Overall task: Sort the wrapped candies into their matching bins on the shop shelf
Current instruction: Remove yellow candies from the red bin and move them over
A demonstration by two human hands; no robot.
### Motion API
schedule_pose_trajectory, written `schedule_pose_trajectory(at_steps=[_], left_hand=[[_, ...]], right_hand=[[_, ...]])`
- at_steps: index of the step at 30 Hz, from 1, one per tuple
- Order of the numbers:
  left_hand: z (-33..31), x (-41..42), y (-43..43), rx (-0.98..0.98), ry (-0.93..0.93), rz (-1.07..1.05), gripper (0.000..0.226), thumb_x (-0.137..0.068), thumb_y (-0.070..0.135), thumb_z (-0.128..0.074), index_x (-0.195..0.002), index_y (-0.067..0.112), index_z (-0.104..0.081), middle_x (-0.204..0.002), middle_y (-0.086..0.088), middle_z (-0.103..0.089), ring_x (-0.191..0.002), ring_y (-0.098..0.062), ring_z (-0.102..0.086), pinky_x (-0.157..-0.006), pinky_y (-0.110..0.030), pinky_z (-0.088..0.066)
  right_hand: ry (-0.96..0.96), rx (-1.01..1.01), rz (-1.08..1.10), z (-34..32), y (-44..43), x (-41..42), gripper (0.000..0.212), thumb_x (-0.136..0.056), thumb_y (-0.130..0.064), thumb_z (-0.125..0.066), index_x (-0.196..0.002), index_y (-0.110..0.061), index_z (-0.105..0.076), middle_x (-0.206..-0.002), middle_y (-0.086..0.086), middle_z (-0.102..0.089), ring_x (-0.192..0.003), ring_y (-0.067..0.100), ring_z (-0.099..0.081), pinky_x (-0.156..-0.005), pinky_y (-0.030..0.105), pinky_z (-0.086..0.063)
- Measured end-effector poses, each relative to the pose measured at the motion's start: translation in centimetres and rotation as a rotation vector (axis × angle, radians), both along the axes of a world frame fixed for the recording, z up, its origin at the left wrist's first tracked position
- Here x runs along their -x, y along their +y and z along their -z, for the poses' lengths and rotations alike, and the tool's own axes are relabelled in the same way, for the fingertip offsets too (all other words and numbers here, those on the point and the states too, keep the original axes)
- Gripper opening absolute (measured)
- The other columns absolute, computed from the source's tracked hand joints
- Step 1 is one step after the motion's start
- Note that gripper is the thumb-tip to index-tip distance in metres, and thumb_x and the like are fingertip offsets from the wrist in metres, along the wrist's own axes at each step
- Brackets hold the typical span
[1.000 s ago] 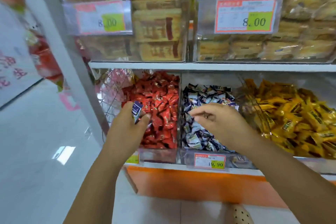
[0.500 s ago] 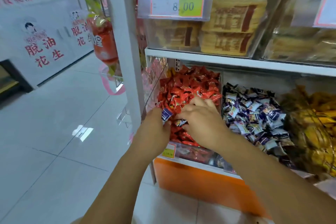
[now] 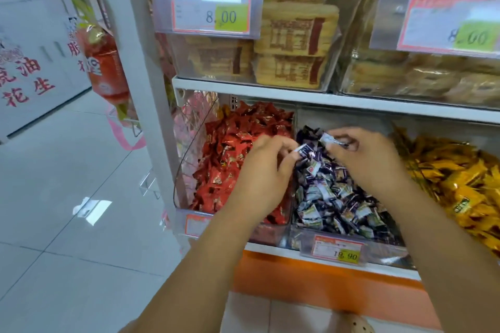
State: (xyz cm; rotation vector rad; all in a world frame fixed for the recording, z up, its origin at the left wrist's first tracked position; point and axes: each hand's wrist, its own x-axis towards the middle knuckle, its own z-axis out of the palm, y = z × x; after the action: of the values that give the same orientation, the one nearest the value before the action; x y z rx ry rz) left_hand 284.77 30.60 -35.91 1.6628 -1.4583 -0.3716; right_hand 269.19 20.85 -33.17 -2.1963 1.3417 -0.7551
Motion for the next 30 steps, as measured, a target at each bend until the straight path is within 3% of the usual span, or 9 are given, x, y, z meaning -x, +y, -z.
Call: schedule_pose_trajectory(at_steps=[3,5,8,10,14,18,20,24,30], left_hand=[[0.0,1.8,-1.3,0.000,-0.071,0.021,0.034,-0.096,0.027,-0.055,-0.129,0.024,-0.056,-0.123,0.005,-0.053,-0.108,-0.010,-0.052,-0.098,-0.026,-0.042],[-0.4,1.1,-1.0,0.013,-0.072,-0.019,0.033,-0.097,0.028,-0.053,-0.130,0.026,-0.056,-0.126,0.008,-0.055,-0.112,-0.008,-0.052,-0.097,-0.023,-0.041],[-0.5,-1.3,1.2,0.048,-0.070,-0.131,0.029,-0.095,0.022,-0.056,-0.122,0.030,-0.063,-0.118,0.015,-0.060,-0.102,0.002,-0.054,-0.090,-0.017,-0.043],[-0.2,-2.9,3.2,0.023,-0.136,-0.192,0.028,-0.092,0.020,-0.060,-0.118,0.030,-0.066,-0.113,0.014,-0.063,-0.098,0.001,-0.056,-0.086,-0.012,-0.041],[1.5,-5.8,8.1,-0.102,-0.285,-0.278,0.019,-0.089,0.025,-0.062,-0.103,0.035,-0.070,-0.098,0.013,-0.068,-0.089,-0.009,-0.060,-0.078,-0.026,-0.049],[2.9,-8.0,11.1,-0.195,-0.447,-0.265,0.026,-0.082,0.034,-0.050,-0.092,0.031,-0.073,-0.085,0.012,-0.071,-0.079,-0.014,-0.065,-0.066,-0.029,-0.056],[3.4,-8.6,11.7,-0.233,-0.479,-0.232,0.020,-0.078,0.030,-0.056,-0.087,0.030,-0.073,-0.082,0.013,-0.071,-0.076,-0.012,-0.066,-0.060,-0.028,-0.056],[3.6,-9.3,11.8,-0.259,-0.454,-0.152,0.021,-0.073,0.025,-0.060,-0.087,0.031,-0.074,-0.083,0.015,-0.071,-0.078,-0.007,-0.064,-0.062,-0.026,-0.056],[3.8,-9.9,11.8,-0.208,-0.429,-0.112,0.020,-0.076,0.032,-0.058,-0.088,0.035,-0.074,-0.083,0.019,-0.071,-0.077,-0.002,-0.063,-0.061,-0.025,-0.057]], right_hand=[[0.151,-0.047,0.067,0.4,-0.7,2.2,0.034,-0.092,-0.033,-0.061,-0.126,-0.029,-0.059,-0.118,0.001,-0.062,-0.100,0.014,-0.056,-0.080,0.022,-0.039],[0.166,-0.021,0.042,0.5,-0.8,2.8,0.031,-0.094,-0.032,-0.058,-0.125,-0.032,-0.060,-0.125,0.002,-0.060,-0.108,0.017,-0.055,-0.083,0.025,-0.040],[0.094,-0.013,-0.113,0.1,0.0,1.8,0.023,-0.095,-0.024,-0.056,-0.113,-0.037,-0.064,-0.112,-0.011,-0.060,-0.092,0.007,-0.058,-0.069,0.007,-0.043],[0.089,0.003,-0.259,-0.3,0.8,0.3,0.024,-0.095,-0.021,-0.056,-0.103,-0.042,-0.064,-0.106,-0.022,-0.058,-0.091,-0.007,-0.054,-0.072,-0.001,-0.037],[0.147,0.036,-0.587,0.6,3.0,-4.2,0.026,-0.095,-0.016,-0.055,-0.101,-0.036,-0.071,-0.113,-0.025,-0.061,-0.110,-0.010,-0.049,-0.098,0.009,-0.035],[0.313,0.090,-0.876,2.5,3.7,-10.3,0.027,-0.097,-0.015,-0.052,-0.109,-0.030,-0.071,-0.134,-0.016,-0.054,-0.137,0.000,-0.027,-0.104,-0.001,-0.006],[0.445,0.088,-0.988,3.3,3.7,-13.0,0.025,-0.097,-0.026,-0.053,-0.116,-0.035,-0.066,-0.143,-0.015,-0.045,-0.143,0.006,-0.014,-0.111,0.010,-0.003],[0.847,0.300,-1.038,4.6,2.8,-15.8,0.033,-0.091,-0.055,-0.050,-0.122,-0.049,-0.057,-0.152,-0.012,-0.029,-0.146,0.021,0.001,-0.115,0.053,0.011],[0.850,0.343,-0.959,3.9,-0.4,-16.8,0.031,-0.085,-0.060,-0.053,-0.115,-0.056,-0.059,-0.151,-0.016,-0.029,-0.146,0.019,0.002,-0.116,0.052,0.009]])
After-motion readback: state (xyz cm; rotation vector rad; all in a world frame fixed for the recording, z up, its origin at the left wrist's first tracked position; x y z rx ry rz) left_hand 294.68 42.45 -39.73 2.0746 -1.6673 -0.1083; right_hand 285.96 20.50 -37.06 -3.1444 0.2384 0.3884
